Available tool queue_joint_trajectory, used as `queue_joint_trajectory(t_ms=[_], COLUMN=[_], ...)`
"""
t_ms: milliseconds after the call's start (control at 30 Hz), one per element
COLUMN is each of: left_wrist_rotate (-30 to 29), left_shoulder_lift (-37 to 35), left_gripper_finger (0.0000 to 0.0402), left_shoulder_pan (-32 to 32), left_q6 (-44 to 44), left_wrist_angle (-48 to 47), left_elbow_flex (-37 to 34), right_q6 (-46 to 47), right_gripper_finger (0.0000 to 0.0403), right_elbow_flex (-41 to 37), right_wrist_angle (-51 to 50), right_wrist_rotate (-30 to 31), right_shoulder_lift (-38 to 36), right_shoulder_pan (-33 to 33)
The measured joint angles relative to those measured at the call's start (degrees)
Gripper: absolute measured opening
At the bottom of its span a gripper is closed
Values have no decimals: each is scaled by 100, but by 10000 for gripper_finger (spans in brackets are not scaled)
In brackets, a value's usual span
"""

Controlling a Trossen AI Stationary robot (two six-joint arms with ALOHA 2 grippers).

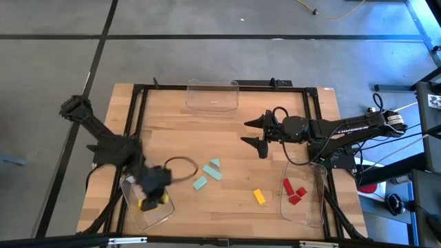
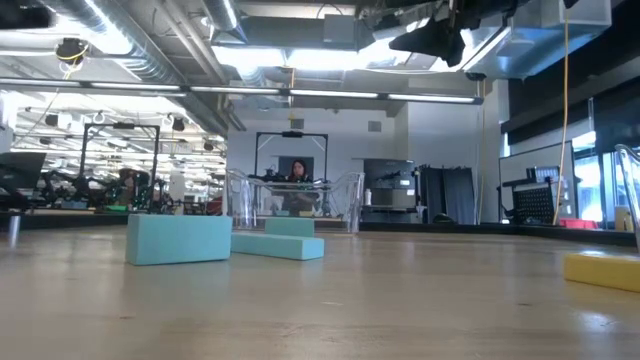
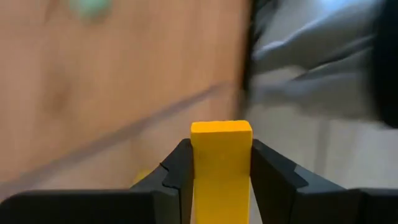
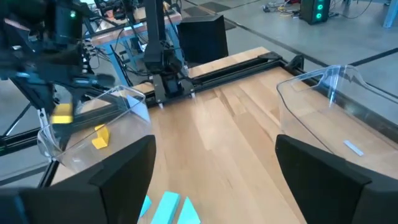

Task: Sort & place blocks by color
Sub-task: Put the left yellow block into the left transparent bin, then put the yellow block into the left transparent bin

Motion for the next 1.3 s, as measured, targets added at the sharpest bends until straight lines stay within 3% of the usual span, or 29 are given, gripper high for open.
queue_joint_trajectory(t_ms=[100,167,300,533,867,1133,1300], left_wrist_rotate=[-456,-382,-367,-704,-294,-56,82], left_shoulder_lift=[67,78,80,83,83,83,-14], left_gripper_finger=[113,113,113,113,115,212,250], left_shoulder_pan=[-487,-643,-767,-639,-548,-478,-279], left_q6=[-825,-1469,-2096,-2099,-1674,-1929,-1842], left_wrist_angle=[-975,-1374,-1324,-1262,-939,-918,-900], left_elbow_flex=[-7,-140,-502,-1147,-1497,-1497,-1460], right_q6=[0,0,0,0,0,28,22], right_gripper_finger=[332,332,332,332,332,332,332], right_elbow_flex=[0,0,0,0,0,0,0], right_wrist_angle=[2,3,6,13,15,15,16], right_wrist_rotate=[0,0,45,374,455,455,455], right_shoulder_lift=[0,1,0,0,0,0,0], right_shoulder_pan=[0,0,0,-2,-2,-2,-2])
